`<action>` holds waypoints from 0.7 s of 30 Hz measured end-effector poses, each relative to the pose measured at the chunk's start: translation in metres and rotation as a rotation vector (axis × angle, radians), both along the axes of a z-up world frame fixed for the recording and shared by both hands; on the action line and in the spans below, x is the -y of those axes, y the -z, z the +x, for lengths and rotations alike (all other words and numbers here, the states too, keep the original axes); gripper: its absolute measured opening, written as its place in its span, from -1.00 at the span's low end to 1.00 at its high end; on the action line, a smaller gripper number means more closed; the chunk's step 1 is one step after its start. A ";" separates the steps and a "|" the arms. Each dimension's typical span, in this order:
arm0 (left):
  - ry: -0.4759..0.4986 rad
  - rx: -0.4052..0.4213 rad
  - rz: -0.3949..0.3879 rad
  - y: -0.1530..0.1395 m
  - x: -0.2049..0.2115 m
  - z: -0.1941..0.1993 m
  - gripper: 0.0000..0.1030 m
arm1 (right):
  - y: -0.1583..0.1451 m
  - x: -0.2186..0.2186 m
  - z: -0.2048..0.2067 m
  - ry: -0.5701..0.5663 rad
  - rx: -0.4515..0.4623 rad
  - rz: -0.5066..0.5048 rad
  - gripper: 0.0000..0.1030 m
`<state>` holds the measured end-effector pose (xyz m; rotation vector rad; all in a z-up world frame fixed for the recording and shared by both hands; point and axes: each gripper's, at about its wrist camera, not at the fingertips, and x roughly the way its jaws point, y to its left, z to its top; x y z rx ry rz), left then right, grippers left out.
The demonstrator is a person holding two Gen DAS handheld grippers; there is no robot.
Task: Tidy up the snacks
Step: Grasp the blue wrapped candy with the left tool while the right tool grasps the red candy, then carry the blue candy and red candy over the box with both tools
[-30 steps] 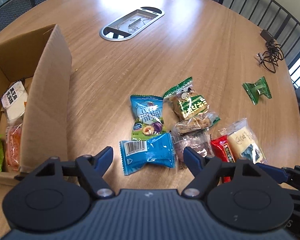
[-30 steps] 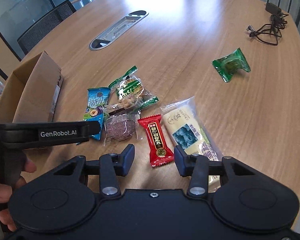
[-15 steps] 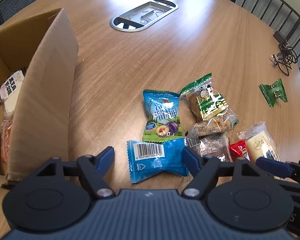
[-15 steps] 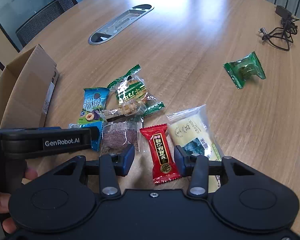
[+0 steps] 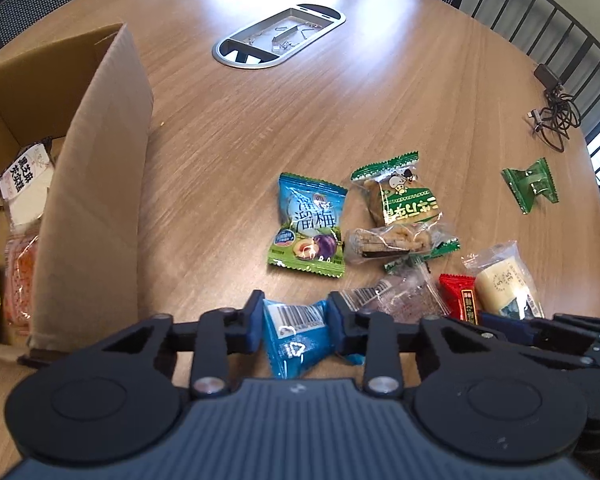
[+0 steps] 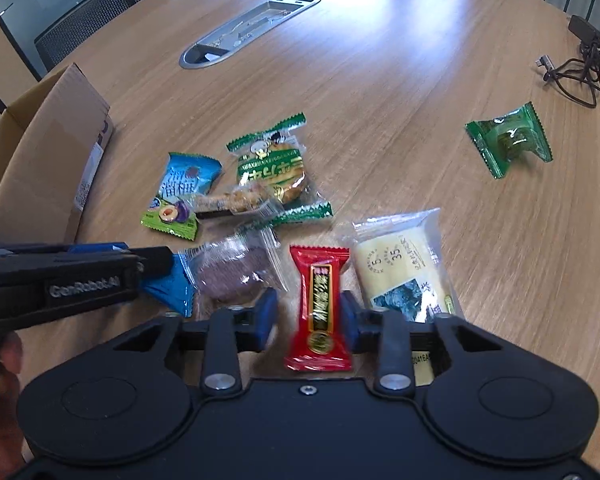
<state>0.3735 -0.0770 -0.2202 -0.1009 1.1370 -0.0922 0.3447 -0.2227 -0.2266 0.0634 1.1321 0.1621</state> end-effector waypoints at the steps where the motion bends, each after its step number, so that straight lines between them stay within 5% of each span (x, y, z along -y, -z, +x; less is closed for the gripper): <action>1: 0.001 0.000 -0.004 -0.002 -0.001 -0.002 -0.48 | 0.000 0.001 -0.001 -0.001 0.000 0.002 -0.58; 7: -0.012 0.013 -0.026 -0.013 -0.008 -0.012 -0.61 | -0.008 0.002 -0.014 0.004 0.025 0.010 -0.59; 9: -0.009 0.028 -0.040 -0.019 -0.011 -0.016 -0.84 | -0.013 0.001 -0.020 0.005 0.035 0.016 -0.59; 21: -0.011 0.089 -0.091 -0.048 -0.025 -0.044 -0.91 | -0.039 -0.006 -0.050 0.016 0.101 0.048 -0.59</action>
